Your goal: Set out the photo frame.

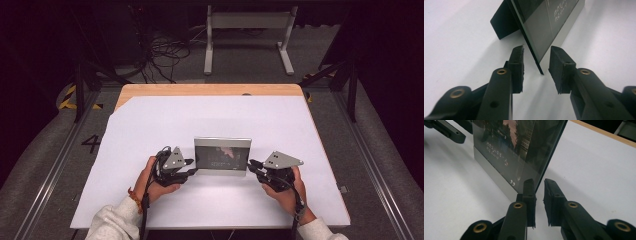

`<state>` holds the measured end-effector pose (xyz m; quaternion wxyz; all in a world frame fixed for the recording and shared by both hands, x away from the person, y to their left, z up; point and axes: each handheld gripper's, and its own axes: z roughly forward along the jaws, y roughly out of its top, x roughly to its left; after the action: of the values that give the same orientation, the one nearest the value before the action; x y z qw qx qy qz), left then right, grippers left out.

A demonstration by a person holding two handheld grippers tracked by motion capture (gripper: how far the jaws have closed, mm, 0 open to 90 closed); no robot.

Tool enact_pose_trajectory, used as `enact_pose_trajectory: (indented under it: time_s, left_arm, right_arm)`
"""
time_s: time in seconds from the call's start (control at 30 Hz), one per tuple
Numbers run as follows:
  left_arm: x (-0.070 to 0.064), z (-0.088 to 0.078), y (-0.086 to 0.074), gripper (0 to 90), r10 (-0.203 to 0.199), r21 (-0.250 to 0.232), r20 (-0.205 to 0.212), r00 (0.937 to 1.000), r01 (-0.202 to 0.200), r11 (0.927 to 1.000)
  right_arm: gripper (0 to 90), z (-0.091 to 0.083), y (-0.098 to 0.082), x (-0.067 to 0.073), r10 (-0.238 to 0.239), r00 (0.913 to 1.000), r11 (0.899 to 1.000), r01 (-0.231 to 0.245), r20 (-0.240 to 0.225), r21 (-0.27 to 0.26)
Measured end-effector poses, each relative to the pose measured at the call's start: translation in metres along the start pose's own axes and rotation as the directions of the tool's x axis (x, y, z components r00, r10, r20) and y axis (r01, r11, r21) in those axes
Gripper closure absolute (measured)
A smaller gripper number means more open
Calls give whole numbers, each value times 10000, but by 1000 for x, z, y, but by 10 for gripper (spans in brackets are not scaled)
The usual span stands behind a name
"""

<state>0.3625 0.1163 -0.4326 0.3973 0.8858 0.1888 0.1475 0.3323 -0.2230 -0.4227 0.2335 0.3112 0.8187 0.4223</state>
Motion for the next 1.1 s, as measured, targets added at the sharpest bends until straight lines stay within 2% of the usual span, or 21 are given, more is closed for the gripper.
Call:
enact_pose_trajectory:
  time_s: [0.43, 0.83, 1.1]
  left_arm:
    - [-11, -27, -19, 527, 70, -239, -443, 9990, -80, 9997]
    - [-19, -43, -37, 397, 149, -234, -734, 9972, -167, 9996]
    - [-21, -48, -46, 286, -66, -274, -929, 9957, 41, 9996]
  right_arm:
    - [708, -16, -4, 5, -673, 9976, 9977, 671, 139, 121]
    - [578, -35, -14, -1, -762, 9964, 9970, 756, 378, 175]
    - [492, -42, -22, -3, -917, 9940, 9955, 901, 588, 290]
